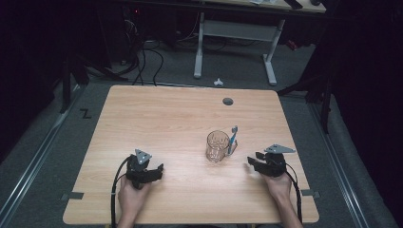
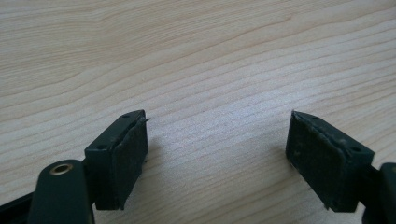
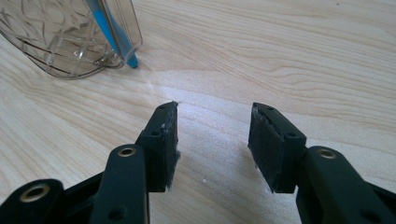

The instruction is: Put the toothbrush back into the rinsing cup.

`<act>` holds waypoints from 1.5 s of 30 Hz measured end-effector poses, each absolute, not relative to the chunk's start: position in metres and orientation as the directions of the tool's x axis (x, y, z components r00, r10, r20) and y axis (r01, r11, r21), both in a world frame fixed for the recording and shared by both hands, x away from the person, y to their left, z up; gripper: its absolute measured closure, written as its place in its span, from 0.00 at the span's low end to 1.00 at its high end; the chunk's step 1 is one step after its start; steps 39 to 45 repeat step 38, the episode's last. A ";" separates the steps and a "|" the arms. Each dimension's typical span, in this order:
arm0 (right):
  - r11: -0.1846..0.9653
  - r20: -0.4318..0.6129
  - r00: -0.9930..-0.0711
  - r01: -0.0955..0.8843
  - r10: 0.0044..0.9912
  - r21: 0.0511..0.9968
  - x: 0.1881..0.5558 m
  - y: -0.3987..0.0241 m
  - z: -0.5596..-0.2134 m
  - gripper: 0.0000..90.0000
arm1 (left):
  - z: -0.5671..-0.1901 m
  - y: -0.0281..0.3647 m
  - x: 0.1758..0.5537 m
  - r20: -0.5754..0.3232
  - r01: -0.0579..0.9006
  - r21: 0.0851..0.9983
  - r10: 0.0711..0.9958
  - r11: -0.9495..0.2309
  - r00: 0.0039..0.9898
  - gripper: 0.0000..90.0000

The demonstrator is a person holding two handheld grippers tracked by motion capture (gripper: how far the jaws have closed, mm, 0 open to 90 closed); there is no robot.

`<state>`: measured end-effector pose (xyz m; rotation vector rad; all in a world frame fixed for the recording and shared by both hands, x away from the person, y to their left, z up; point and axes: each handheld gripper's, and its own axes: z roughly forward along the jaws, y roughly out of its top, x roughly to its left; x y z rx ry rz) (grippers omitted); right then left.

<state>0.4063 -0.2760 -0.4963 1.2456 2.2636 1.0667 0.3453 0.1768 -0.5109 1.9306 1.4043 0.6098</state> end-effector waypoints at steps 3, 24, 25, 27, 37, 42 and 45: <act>0.335 0.050 -0.547 0.580 0.835 0.743 0.407 -0.275 -0.499 0.58 | -0.511 0.177 0.345 -0.013 0.639 0.742 0.950 -0.201 0.313 0.24; 0.368 -0.021 -0.523 0.571 0.852 0.734 0.408 -0.268 -0.504 0.44 | -0.511 0.177 0.345 -0.012 0.639 0.742 0.950 -0.200 0.312 0.24; 0.369 -0.021 -0.523 0.571 0.852 0.734 0.408 -0.268 -0.504 0.43 | -0.511 0.177 0.345 -0.012 0.640 0.742 0.950 -0.199 0.311 0.24; 0.369 -0.021 -0.523 0.571 0.852 0.734 0.408 -0.268 -0.504 0.43 | -0.511 0.177 0.345 -0.012 0.640 0.742 0.951 -0.199 0.310 0.24; 0.372 -0.020 -0.528 0.570 0.849 0.733 0.408 -0.267 -0.504 0.42 | -0.511 0.177 0.345 -0.012 0.641 0.742 0.952 -0.197 0.307 0.24; 0.372 -0.020 -0.528 0.570 0.849 0.733 0.408 -0.267 -0.504 0.42 | -0.511 0.177 0.345 -0.012 0.641 0.742 0.952 -0.197 0.307 0.24; 0.372 -0.020 -0.528 0.570 0.849 0.733 0.408 -0.267 -0.504 0.42 | -0.511 0.177 0.345 -0.012 0.641 0.742 0.952 -0.197 0.307 0.24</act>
